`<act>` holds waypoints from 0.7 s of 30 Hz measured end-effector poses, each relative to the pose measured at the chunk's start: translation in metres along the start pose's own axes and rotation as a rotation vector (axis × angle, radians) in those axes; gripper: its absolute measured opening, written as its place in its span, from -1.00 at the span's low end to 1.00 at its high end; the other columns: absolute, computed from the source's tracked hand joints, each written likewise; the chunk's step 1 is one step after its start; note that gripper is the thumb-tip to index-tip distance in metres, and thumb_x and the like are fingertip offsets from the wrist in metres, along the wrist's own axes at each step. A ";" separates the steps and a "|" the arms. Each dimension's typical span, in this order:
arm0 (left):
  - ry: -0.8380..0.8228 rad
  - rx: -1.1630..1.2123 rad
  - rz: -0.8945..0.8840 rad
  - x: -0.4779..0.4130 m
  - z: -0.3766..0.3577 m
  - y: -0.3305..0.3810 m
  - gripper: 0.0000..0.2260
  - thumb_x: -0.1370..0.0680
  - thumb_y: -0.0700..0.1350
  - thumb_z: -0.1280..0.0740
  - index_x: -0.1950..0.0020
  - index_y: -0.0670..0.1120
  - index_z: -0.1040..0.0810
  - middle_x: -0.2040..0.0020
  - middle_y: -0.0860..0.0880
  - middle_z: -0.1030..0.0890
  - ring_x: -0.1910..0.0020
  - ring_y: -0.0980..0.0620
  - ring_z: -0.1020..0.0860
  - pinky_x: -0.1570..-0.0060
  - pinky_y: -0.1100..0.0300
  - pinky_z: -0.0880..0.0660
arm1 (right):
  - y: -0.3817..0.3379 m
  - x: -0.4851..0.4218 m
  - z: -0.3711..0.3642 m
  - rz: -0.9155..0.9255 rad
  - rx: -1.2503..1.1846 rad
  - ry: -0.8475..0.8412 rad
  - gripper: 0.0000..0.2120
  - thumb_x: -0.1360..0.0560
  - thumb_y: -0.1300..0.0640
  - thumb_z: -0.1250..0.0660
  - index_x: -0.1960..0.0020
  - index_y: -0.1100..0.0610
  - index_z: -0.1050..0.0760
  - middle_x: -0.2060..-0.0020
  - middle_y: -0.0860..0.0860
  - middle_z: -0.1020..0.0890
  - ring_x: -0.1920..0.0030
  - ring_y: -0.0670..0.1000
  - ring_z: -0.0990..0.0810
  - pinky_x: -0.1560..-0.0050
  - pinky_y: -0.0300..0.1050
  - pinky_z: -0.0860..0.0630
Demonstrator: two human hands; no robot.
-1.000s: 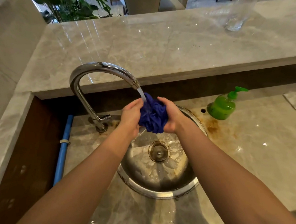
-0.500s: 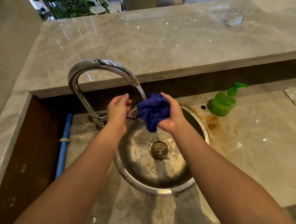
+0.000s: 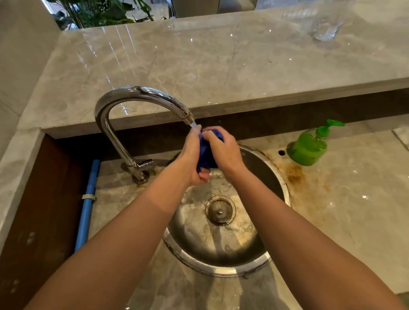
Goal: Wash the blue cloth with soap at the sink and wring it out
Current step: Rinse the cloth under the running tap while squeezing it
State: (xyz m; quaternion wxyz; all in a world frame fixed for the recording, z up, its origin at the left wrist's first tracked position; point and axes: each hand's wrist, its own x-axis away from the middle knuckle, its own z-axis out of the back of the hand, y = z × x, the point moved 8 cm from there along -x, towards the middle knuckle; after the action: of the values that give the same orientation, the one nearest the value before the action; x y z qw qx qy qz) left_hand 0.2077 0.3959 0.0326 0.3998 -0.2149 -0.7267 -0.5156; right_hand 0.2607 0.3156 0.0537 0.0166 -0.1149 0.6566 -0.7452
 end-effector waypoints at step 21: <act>0.219 -0.626 -0.821 0.010 0.027 0.056 -0.62 -0.64 0.15 -0.11 0.22 -0.01 -0.53 0.24 -0.11 -0.62 0.23 -0.04 -0.61 0.20 0.06 -0.51 | 0.036 0.019 -0.029 -0.659 -0.708 -0.151 -0.61 -0.58 -0.16 -0.29 -0.22 0.12 -0.57 -0.13 0.20 -0.68 -0.12 0.20 -0.66 -0.20 0.15 -0.59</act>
State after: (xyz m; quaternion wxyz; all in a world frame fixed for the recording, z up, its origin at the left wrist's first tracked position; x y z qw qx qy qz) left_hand 0.2326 0.4412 0.0689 0.1554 0.0336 -0.5163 -0.8415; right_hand 0.2322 0.3359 0.0179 -0.2128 -0.3688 0.7953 -0.4315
